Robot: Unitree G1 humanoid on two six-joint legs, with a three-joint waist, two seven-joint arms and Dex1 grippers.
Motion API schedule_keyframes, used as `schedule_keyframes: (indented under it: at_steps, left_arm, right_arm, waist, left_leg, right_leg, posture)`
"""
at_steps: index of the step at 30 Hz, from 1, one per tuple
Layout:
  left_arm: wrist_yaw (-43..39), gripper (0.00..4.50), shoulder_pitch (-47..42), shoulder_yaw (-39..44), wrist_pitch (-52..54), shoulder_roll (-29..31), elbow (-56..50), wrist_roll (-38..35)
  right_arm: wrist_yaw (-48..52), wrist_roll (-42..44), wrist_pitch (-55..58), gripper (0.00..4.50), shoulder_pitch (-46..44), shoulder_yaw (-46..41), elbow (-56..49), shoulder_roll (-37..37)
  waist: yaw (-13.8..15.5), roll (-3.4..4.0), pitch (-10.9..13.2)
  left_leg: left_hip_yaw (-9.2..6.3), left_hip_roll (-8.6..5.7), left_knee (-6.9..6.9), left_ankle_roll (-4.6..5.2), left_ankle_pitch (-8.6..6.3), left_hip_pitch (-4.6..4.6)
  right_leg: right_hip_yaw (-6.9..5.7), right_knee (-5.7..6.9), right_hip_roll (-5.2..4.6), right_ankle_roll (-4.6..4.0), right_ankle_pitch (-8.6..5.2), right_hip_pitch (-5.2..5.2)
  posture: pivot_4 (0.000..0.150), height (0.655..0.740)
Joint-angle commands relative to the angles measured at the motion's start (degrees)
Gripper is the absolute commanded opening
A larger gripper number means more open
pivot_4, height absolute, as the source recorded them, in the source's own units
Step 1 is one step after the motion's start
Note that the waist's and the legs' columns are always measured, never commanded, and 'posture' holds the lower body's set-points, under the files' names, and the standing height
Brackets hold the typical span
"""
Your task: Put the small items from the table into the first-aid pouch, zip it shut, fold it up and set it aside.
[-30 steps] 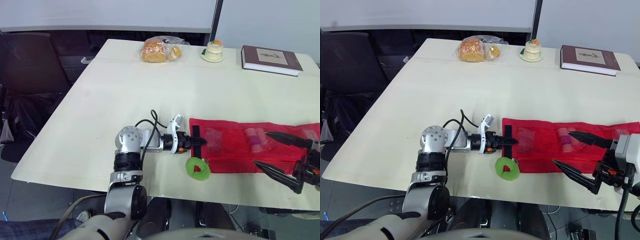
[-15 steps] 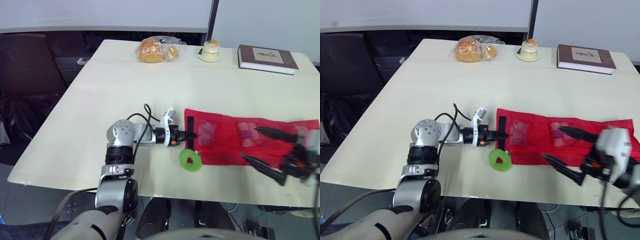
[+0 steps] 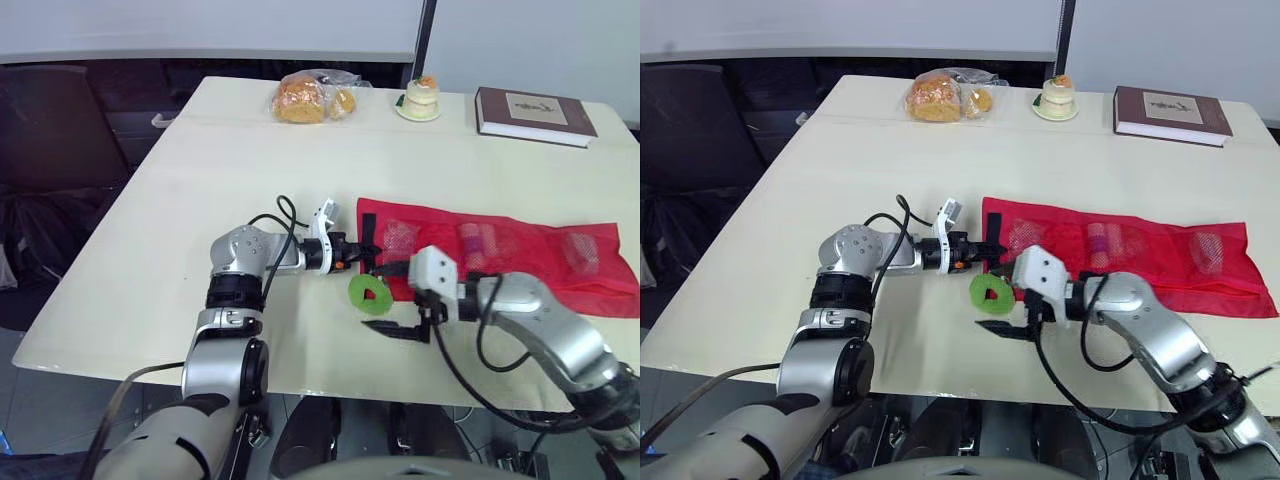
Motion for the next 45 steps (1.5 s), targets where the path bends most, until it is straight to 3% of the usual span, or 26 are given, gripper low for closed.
schedule_keyframes:
  at_steps: [1, 9, 12, 16, 17, 19, 20, 25, 31, 36, 45]
  left_arm:
    - [-0.3, 0.04, -0.5, 1.3, -2.2, 0.8, 0.8, 1.2]
    - [-3.2, 0.04, -0.4, -0.8, -4.5, 1.4, 2.3, 3.3]
    - [-4.9, 0.00, -0.5, -1.9, -4.5, 1.6, 2.3, 3.8]
    - [-6.2, 0.00, -0.2, -2.9, -4.5, 1.9, 2.0, 4.4]
    - [-6.5, 0.00, -0.2, -3.1, -4.5, 2.0, 2.0, 4.5]
    - [-7.0, 0.00, 0.0, -3.4, -4.5, 2.1, 1.9, 4.7]
    - [-7.4, 0.00, 0.1, -3.7, -4.5, 2.2, 1.8, 4.9]
    - [-10.3, 0.00, 0.8, -6.8, -5.8, 4.1, 0.8, 6.5]
    - [-17.1, 0.00, -0.1, -11.8, -13.1, 10.0, 3.9, 10.9]
    - [-23.3, 0.00, -1.7, -15.6, -20.7, 15.1, 8.5, 15.6]
    - [-30.2, 0.00, -5.7, -18.3, -30.8, 20.2, 19.3, 21.9]
  right_arm:
    - [2.4, -4.3, -1.6, 4.50, -1.3, 4.0, 2.1, 0.1]
    - [-0.4, -12.2, 0.9, 4.50, -2.2, 7.4, 7.5, 2.2]
    - [-1.0, -14.5, 0.3, 3.74, -2.0, 7.9, 8.1, 2.7]
    - [-2.7, -15.7, 0.0, 1.99, -1.8, 6.0, 8.5, 3.2]
    - [-3.0, -15.9, -0.2, 1.30, -1.9, 5.3, 8.6, 3.2]
    - [-3.7, -16.2, -0.3, 0.62, -2.0, 4.3, 8.7, 3.1]
    - [-3.9, -16.1, -0.4, 0.06, -2.1, 3.7, 8.6, 3.0]
    - [-4.1, -12.9, 0.3, 0.06, -1.0, -1.6, 5.5, 2.4]
    - [-10.4, 8.2, 8.8, 0.06, 6.7, -20.9, -6.6, 14.0]
    - [-15.8, 11.7, 9.3, 0.06, 16.0, -32.3, -9.8, 13.9]
    - [-22.2, 14.3, 5.5, 0.06, 25.1, -49.8, -7.5, 12.3]
  waist:
    - [0.0, 0.00, 0.0]
    - [0.0, 0.01, 0.0]
    - [0.0, 0.02, 0.0]
    - [0.0, 0.02, 0.0]
    - [0.0, 0.02, 0.0]
    - [0.0, 0.02, 0.0]
    - [0.0, 0.02, 0.0]
    - [0.0, 0.02, 0.0]
    - [-0.6, 0.02, 0.0]
    - [-0.5, 0.02, 0.0]
    - [-1.5, 0.02, 0.0]
  left_leg:
    - [-0.01, 0.00, 0.00, -0.01, 0.00, 0.01]
    - [-0.06, 0.05, -0.01, -0.02, 0.01, 0.13]
    - [-0.07, 0.06, -0.01, -0.05, 0.02, 0.14]
    - [-0.08, 0.06, -0.01, -0.06, 0.02, 0.15]
    - [-0.08, 0.06, -0.01, -0.06, 0.02, 0.15]
    - [-0.08, 0.06, -0.01, -0.06, 0.02, 0.15]
    - [-0.08, 0.06, -0.01, -0.06, 0.02, 0.14]
    - [-0.08, 0.06, -0.02, -0.05, 0.01, 0.13]
    - [-0.04, 0.17, -0.40, -0.23, 0.10, 0.14]
    - [-0.10, 0.27, -0.91, -0.50, 0.28, 0.22]
    - [0.19, 0.36, -0.96, -0.48, 0.29, 0.16]
  right_leg:
    - [-0.01, 0.02, 0.00, -0.01, 0.01, -0.01]
    - [-0.02, 0.07, -0.09, -0.12, 0.08, 0.05]
    - [-0.03, 0.09, -0.09, -0.12, 0.08, 0.05]
    - [-0.02, 0.09, -0.09, -0.12, 0.08, 0.05]
    - [-0.02, 0.09, -0.10, -0.13, 0.08, 0.05]
    - [-0.02, 0.09, -0.11, -0.13, 0.08, 0.05]
    - [-0.02, 0.08, -0.13, -0.13, 0.08, 0.05]
    - [-0.02, 0.08, -0.15, -0.14, 0.08, 0.04]
    - [-0.03, 0.05, -0.20, -0.23, 0.14, -0.16]
    - [-0.28, 0.02, -0.22, -0.41, 0.17, -0.31]
    - [-0.44, 0.02, -0.30, -0.49, 0.23, -0.52]
  posture:
    - [0.150, 0.7289]
    - [0.150, 0.7289]
    - [0.150, 0.7289]
    - [0.150, 0.7289]
    - [0.150, 0.7289]
    - [0.150, 0.7289]
    - [0.150, 0.7289]
    - [0.150, 0.7289]
    - [0.150, 0.7289]
    - [0.150, 0.7289]
    - [0.150, 0.7289]
